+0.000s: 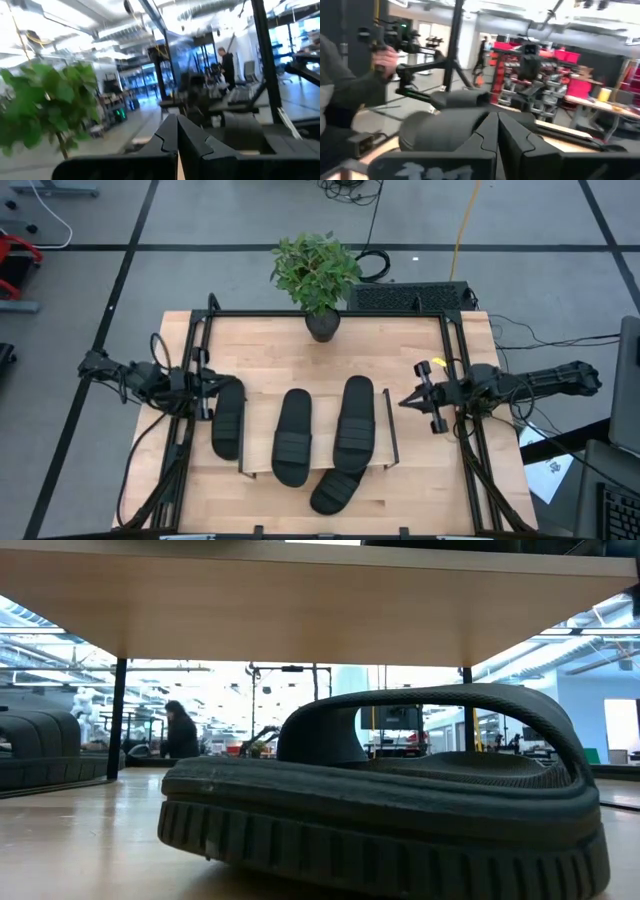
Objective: Pick and place slides into the shelf
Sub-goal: Put the black slipper under the shelf
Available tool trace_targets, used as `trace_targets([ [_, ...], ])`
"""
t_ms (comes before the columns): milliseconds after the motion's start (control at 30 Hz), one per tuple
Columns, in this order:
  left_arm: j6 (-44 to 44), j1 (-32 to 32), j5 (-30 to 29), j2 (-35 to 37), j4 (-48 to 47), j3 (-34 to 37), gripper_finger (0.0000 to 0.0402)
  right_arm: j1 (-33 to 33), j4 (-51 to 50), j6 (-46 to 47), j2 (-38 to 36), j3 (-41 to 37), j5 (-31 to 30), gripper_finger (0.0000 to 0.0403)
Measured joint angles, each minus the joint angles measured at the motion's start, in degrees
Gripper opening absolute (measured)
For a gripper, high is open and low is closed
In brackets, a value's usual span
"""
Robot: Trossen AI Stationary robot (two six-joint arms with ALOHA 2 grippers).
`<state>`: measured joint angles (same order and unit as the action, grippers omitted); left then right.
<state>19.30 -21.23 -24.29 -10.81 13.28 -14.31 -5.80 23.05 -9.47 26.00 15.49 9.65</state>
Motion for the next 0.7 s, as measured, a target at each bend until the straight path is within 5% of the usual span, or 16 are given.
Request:
trace_targets([
  [200, -5.29, 0.00, -1.27, -0.07, -9.72, 0.00, 0.0005, -2.76, -10.29, 1.27, 7.58, 12.33, 0.97, 0.0000],
  [433, -8.47, 0.00, -1.22, -0.03, -9.71, 0.00, 0.0016, -16.42, -9.45, -2.76, 23.42, 24.67, -0.09, 0.0000],
  [500, -8.34, 0.00, -1.22, -0.01, -8.87, 0.00, 0.0016, -22.32, -10.01, -5.13, 26.91, 29.00, -4.27, 0.0000],
  [700, -8.93, 0.00, -1.94, -0.04, -11.10, 0.00, 0.0017, -39.18, -16.03, -11.79, 40.19, 40.93, -28.98, 0.0000],
])
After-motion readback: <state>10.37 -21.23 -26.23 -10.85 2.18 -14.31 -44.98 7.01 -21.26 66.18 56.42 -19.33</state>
